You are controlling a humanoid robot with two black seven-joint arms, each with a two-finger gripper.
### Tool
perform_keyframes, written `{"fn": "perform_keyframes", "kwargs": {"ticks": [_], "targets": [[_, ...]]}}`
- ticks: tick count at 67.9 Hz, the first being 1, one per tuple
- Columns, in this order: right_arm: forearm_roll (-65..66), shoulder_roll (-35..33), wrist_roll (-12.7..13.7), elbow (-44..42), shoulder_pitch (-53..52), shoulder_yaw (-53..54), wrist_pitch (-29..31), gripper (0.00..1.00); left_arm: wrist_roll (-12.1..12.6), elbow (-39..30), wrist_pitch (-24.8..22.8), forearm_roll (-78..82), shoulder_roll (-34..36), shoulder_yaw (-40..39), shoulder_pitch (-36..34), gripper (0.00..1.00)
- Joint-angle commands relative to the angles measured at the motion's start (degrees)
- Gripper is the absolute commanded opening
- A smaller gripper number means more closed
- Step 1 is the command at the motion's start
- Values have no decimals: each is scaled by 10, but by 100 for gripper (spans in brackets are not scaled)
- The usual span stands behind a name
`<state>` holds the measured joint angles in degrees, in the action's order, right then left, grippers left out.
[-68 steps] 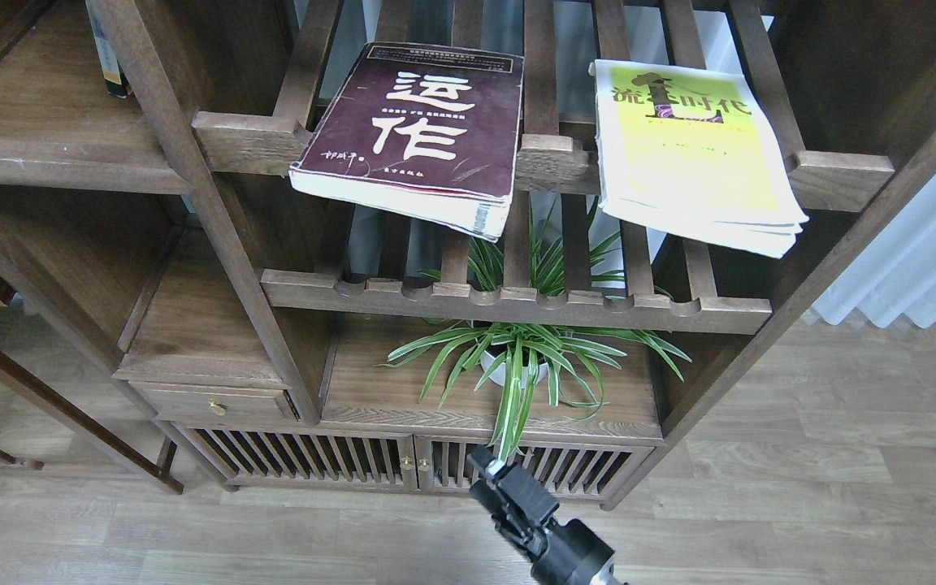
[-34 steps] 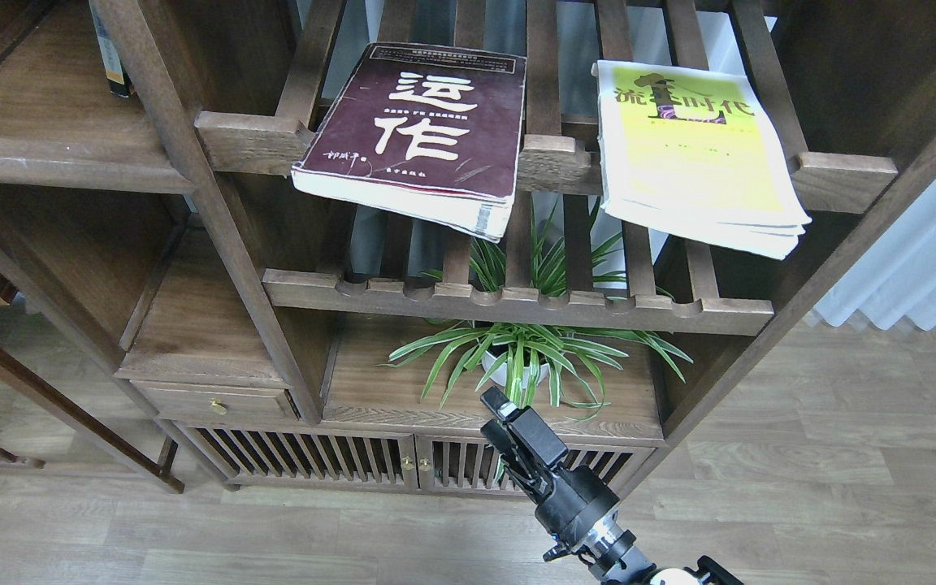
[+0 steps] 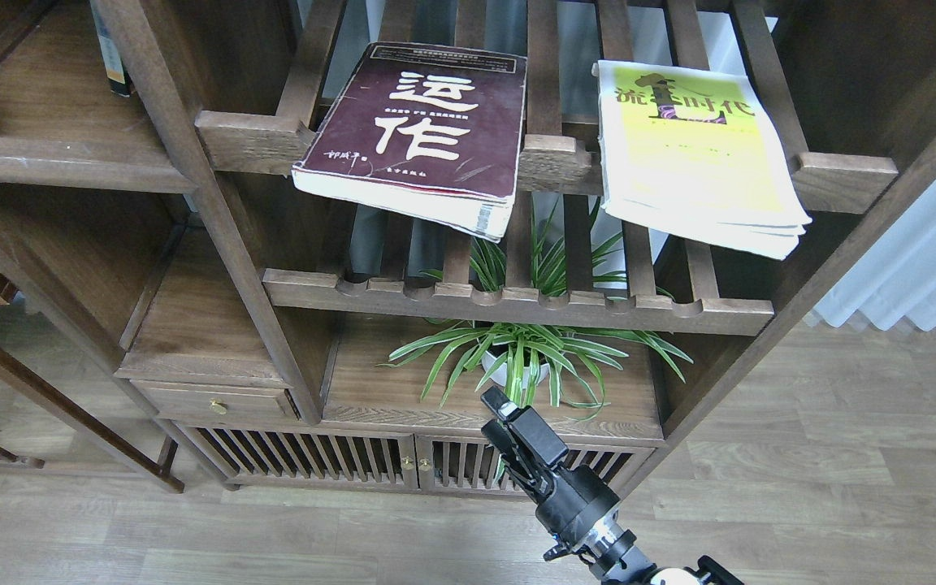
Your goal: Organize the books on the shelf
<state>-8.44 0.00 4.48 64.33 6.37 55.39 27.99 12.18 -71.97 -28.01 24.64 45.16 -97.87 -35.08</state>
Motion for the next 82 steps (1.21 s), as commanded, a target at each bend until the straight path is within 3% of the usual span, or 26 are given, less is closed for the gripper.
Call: {"fn": "perform_keyframes", "kwargs": {"ticks": [1, 30, 55, 63, 82], "targets": [[0, 0, 0, 1, 1, 0, 0, 99, 0, 20, 0, 15, -1, 39, -46, 20], [-1, 0, -1, 2, 3, 1, 0, 99, 7, 152, 0, 28, 0, 177, -229, 19], [-2, 0, -1, 2, 4, 1, 0, 99, 12, 176, 0, 29, -13, 208, -271, 17], [-3, 0, -1, 2, 4, 1, 0, 99, 38, 184, 0, 39, -13, 206, -271, 17], [-5, 0, -1, 2, 6, 7, 0, 99, 45, 235, 0, 81, -30, 238, -327, 19]]}}
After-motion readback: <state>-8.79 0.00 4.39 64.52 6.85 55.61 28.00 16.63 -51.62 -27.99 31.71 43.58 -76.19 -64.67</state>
